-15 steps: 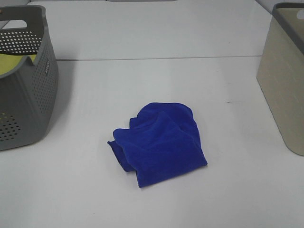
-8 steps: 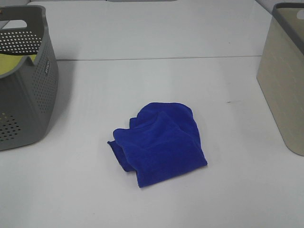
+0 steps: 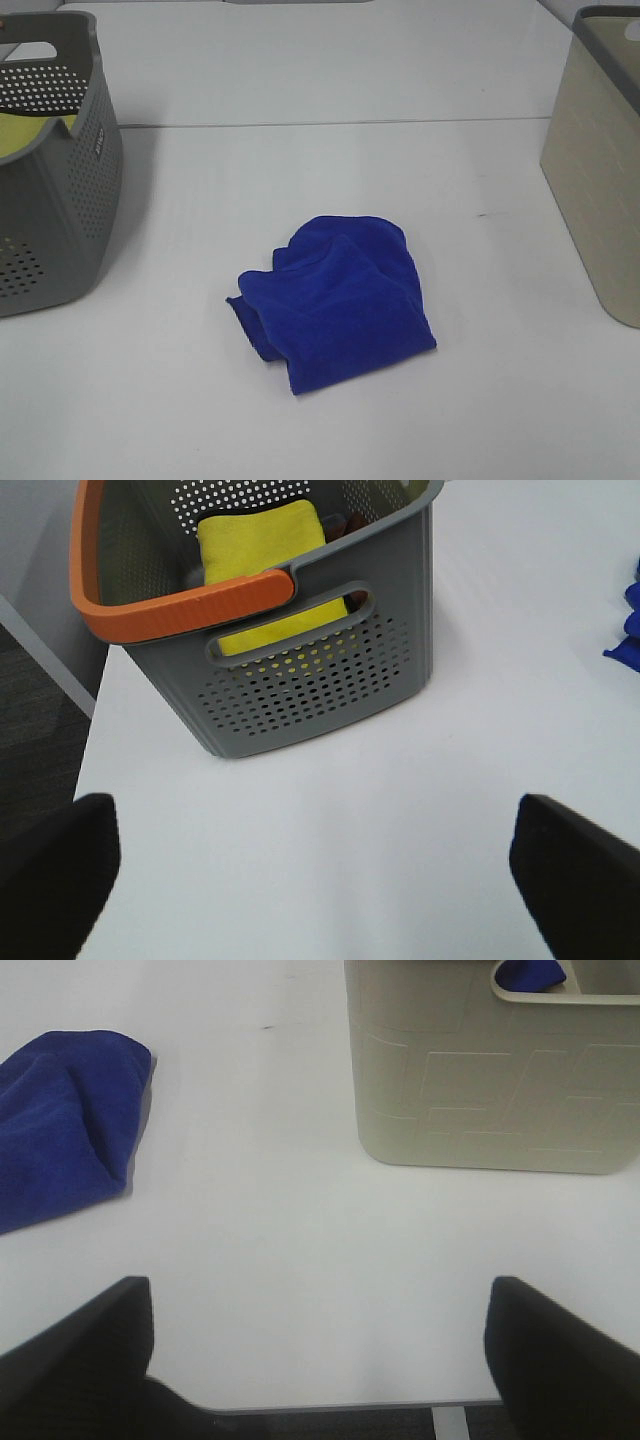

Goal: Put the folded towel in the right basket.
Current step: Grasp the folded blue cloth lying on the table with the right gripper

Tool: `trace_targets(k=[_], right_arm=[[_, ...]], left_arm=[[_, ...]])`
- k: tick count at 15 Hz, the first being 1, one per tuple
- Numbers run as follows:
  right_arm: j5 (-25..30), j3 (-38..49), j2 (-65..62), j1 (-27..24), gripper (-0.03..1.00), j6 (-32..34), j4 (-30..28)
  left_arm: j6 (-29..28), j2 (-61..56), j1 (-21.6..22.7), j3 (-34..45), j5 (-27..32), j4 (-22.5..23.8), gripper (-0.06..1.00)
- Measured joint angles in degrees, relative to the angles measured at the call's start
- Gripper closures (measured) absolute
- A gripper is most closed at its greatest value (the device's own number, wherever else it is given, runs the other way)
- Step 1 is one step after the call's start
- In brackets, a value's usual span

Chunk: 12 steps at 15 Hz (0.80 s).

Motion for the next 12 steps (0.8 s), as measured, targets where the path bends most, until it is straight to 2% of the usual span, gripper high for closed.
trace_targets(k=[9, 12], right_arm=[[-0.11, 0.0, 0.0, 0.0, 0.1, 0.11, 0.17], [-0.23, -1.49, 0.29, 0.0, 0.1, 0.11, 1.83]], left_arm=[[0.0, 0.0, 0.0, 0.0, 0.0, 0.0, -0.04], [0.0, 0.0, 0.0, 0.0, 0.0, 0.0, -0.04]])
